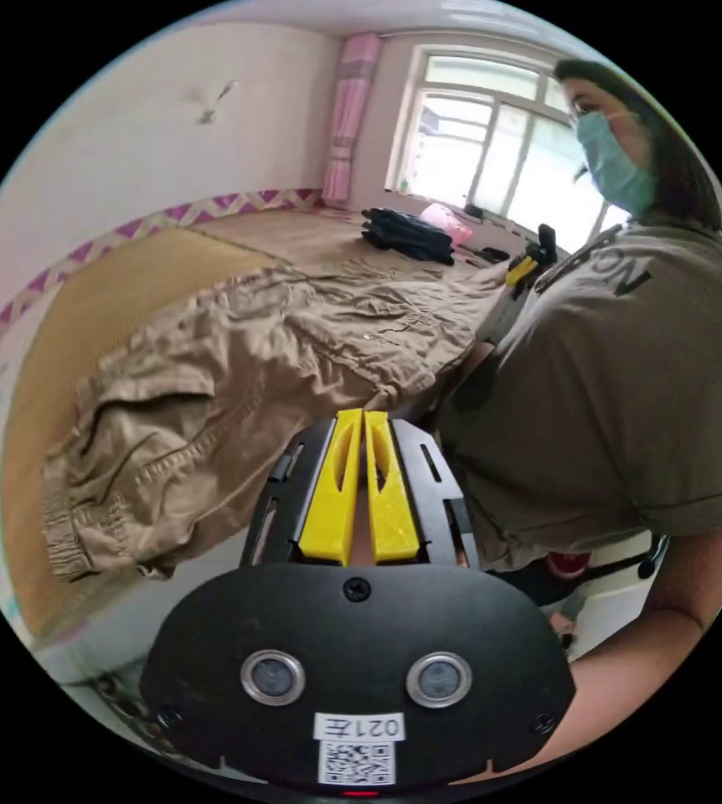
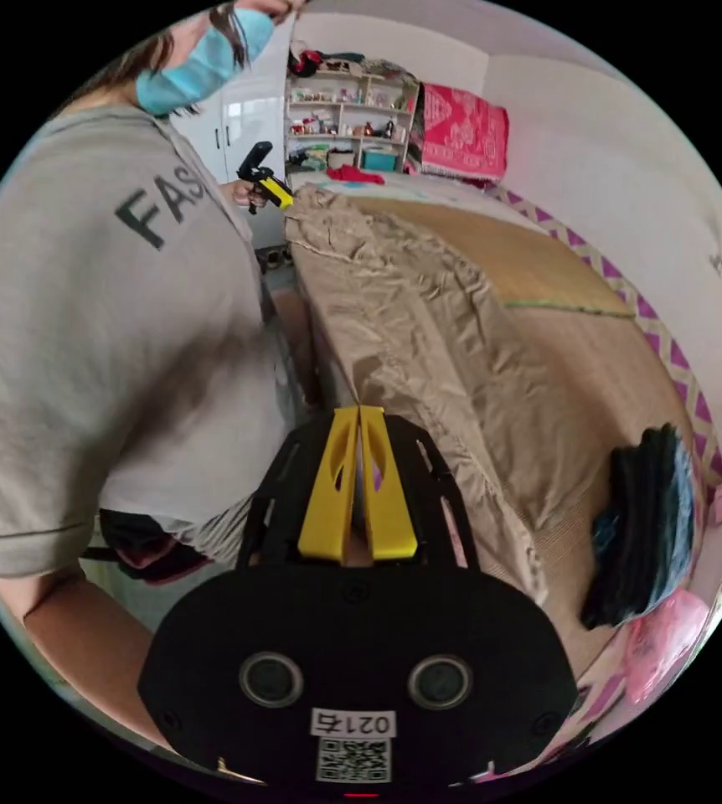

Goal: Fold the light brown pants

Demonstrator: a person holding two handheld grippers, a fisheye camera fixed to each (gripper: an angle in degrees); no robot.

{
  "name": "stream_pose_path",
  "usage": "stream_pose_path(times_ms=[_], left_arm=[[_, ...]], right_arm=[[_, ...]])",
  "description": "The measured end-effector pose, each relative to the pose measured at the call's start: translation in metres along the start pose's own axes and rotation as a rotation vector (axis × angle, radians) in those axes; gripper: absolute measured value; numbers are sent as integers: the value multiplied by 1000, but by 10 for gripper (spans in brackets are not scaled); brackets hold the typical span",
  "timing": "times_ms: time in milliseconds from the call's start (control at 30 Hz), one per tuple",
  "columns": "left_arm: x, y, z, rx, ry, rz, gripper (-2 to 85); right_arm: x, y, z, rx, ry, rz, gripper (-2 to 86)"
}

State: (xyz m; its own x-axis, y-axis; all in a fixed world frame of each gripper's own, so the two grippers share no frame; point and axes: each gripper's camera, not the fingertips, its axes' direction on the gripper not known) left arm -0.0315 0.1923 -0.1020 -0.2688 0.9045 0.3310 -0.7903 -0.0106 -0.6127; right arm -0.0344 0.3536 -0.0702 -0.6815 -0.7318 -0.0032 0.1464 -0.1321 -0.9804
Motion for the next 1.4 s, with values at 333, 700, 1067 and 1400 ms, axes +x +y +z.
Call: stream_pose_path(times_ms=[333,700,1067,1400], left_arm=[[-51,81,-47,278,228,-64,-9],[-293,-81,25,65,-192,-364,-9],[-511,-58,76,135,-37,-807,-9],[-569,-116,67,109,-213,-760,-9]], right_arm=[[57,49,26,33,-220,186,-2],[348,-3,92,-7,100,393,90],[535,16,182,-90,75,592,-5],[603,-63,242,-169,286,667,-3]])
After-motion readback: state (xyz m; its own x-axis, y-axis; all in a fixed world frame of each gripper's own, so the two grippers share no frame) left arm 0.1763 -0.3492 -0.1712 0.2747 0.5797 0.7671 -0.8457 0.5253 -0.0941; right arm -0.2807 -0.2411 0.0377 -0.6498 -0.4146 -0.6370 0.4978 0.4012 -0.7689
